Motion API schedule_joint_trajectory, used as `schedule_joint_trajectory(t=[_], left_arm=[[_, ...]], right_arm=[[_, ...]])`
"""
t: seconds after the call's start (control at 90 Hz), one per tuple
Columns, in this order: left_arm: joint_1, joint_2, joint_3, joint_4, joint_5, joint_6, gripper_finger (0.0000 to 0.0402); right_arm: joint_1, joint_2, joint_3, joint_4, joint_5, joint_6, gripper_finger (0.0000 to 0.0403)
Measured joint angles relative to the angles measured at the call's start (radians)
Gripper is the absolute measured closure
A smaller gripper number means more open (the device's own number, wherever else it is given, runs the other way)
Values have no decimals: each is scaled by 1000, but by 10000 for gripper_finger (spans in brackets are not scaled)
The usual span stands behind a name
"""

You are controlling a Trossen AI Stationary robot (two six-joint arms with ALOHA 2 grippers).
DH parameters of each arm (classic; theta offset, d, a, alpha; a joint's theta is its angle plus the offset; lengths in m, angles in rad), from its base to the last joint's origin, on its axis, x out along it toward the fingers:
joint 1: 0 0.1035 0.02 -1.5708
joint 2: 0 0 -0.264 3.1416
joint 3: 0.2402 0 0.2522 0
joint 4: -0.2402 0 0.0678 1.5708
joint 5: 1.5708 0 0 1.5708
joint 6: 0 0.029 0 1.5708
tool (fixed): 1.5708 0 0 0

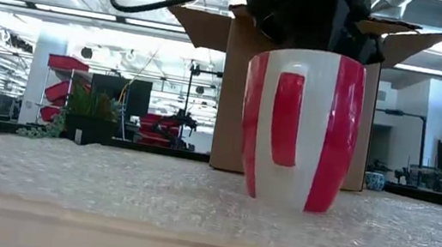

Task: Wrap mug
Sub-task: Wrap the red mug in the bubble wrap

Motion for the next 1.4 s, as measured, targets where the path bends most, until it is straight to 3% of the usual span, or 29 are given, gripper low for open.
schedule_joint_trajectory(t=[0.111, 0.244, 0.433, 0.656, 0.778, 0.878, 1.089, 1.4], left_arm=[[1, 10, -13, -15, -62, -26, 315], [18, 15, -91, 112, -83, -46, 284], [37, 10, -196, 233, -102, -89, 274], [70, 8, -222, 233, -85, -5, 327], [71, 0, -153, 166, -82, 71, 383], [71, -4, -69, 98, -83, 110, 394], [69, -3, -14, -65, -73, 67, 368], [69, -6, -150, 91, -72, -8, 249]], right_arm=[[0, 0, 0, 1, 0, -3, 233], [1, 0, 0, 4, 1, -16, 243], [3, 0, 0, 8, 0, -19, 256], [5, 0, 0, 18, 0, -20, 264], [8, 0, 0, 18, 0, -20, 266], [10, 0, 0, 21, 0, -19, 266], [9, 0, 0, 22, 0, -19, 266], [9, 0, 0, 23, 0, -19, 266]])
